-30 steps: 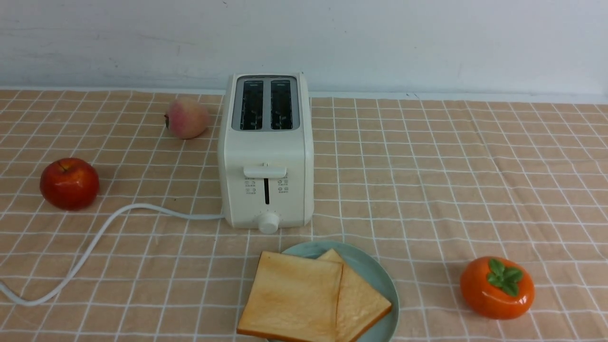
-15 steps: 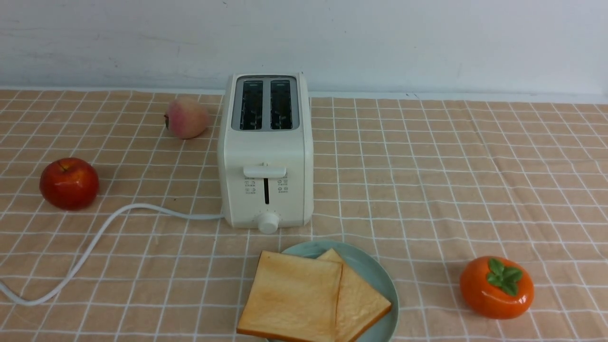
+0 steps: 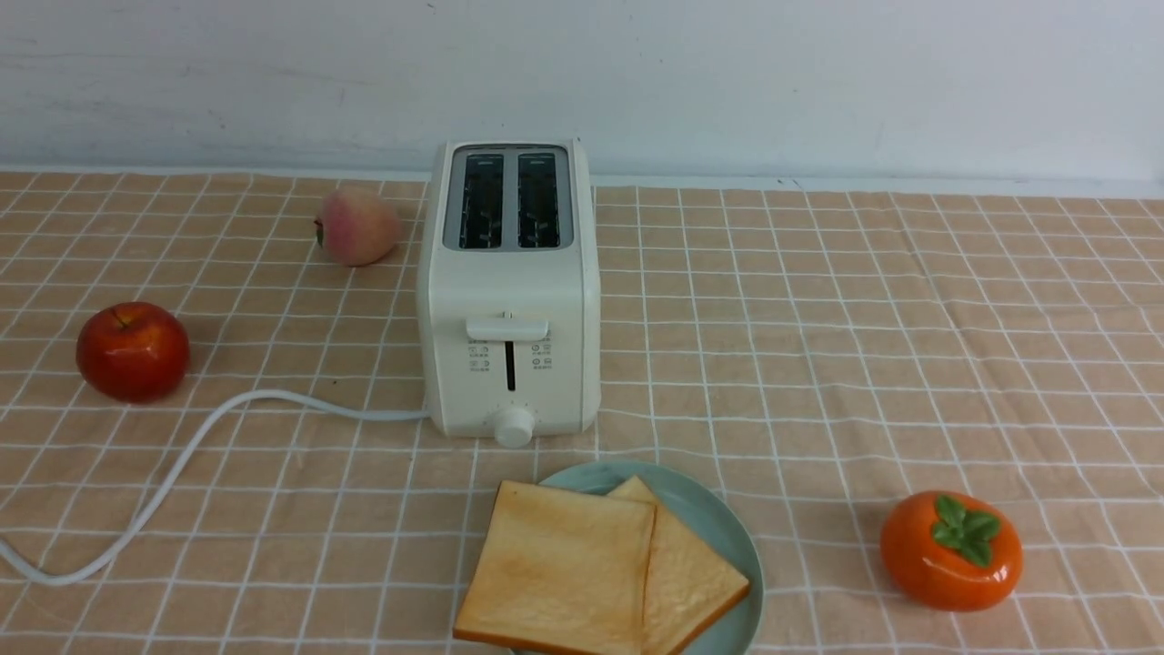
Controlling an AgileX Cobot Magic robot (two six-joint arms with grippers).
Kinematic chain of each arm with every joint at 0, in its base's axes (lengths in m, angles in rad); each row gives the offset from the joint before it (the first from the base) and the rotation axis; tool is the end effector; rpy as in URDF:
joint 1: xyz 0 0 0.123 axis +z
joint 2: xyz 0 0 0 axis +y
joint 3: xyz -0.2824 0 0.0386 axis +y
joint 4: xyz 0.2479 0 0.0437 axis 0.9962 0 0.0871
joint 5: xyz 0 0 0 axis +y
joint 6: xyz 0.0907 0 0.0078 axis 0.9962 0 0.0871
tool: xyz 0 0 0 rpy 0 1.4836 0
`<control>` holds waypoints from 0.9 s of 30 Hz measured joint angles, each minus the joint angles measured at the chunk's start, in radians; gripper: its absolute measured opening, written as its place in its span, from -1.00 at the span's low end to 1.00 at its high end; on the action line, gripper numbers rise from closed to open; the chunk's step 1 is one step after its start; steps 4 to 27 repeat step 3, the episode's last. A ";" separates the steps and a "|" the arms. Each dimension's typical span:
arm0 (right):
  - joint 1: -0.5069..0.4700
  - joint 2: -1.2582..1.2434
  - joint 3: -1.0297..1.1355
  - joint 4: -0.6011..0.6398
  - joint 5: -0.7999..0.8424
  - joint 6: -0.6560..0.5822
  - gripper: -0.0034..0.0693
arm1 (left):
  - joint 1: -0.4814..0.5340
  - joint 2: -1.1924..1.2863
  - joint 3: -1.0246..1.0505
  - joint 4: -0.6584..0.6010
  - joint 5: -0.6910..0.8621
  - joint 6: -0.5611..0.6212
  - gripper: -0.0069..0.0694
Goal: Take toasted bread from bread machine on light coffee tablecloth place on plate.
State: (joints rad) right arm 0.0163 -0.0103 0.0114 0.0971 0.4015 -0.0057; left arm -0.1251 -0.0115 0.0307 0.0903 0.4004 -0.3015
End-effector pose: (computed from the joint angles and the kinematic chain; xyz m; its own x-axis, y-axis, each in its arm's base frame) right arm 0.0516 0.0043 0.1739 -0.3118 0.0785 -0.9469 -0.0263 0.9955 0.0912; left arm 0.0519 -0.0033 0.1676 -0.3346 -0.1761 -0.9258 0.0197 0.9809 -0.1937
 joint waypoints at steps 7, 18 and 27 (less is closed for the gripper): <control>0.000 0.000 0.000 0.000 0.000 0.000 -0.62 | 0.000 0.000 0.000 0.000 0.000 0.000 -0.58; 0.000 0.000 0.000 0.000 0.000 0.000 -0.62 | 0.000 0.000 0.000 0.000 0.000 0.000 -0.58; 0.000 0.000 0.000 0.000 0.000 0.000 -0.62 | 0.000 0.000 0.000 0.000 0.000 0.000 -0.58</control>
